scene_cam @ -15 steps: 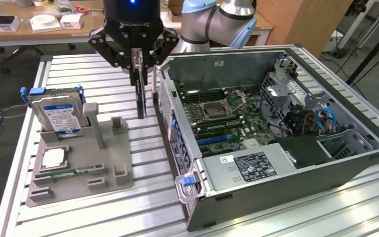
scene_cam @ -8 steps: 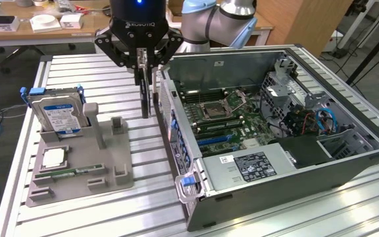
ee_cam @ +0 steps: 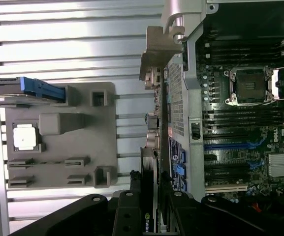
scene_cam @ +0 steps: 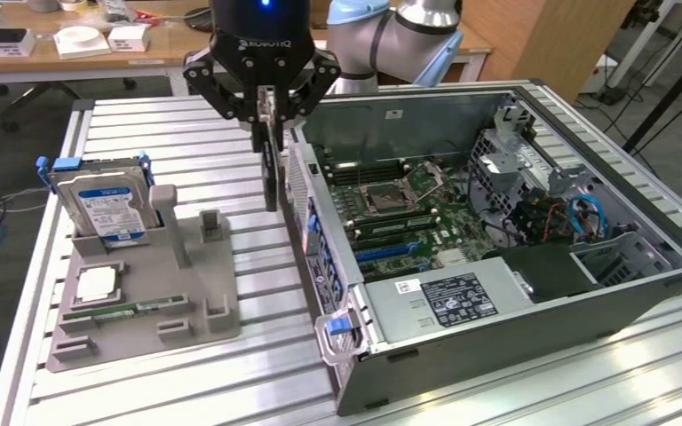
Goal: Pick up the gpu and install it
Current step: 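Pick up the gpu and move the gpu toward the slot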
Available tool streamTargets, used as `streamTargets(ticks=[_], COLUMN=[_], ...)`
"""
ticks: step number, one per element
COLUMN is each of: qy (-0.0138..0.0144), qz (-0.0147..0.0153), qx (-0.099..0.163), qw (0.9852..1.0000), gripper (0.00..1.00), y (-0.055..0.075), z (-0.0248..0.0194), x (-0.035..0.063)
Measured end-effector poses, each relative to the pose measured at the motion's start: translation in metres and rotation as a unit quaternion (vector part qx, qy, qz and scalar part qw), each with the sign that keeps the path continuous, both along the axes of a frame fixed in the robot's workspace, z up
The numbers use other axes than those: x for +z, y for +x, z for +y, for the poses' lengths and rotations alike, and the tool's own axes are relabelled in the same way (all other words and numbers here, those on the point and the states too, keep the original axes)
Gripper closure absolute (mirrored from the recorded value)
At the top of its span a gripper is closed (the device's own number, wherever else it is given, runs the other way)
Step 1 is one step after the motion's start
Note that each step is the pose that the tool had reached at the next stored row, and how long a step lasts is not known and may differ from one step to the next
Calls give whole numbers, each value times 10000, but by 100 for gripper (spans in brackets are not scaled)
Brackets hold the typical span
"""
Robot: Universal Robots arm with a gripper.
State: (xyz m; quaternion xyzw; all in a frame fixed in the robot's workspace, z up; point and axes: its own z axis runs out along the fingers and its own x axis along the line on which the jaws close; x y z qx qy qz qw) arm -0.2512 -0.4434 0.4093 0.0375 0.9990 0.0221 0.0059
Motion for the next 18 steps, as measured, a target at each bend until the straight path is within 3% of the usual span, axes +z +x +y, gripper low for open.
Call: streamTargets(ticks=[18], qy=[0], qz=[1], qx=[0], qw=[10000], gripper=[74], y=[280], z=[0], x=[0])
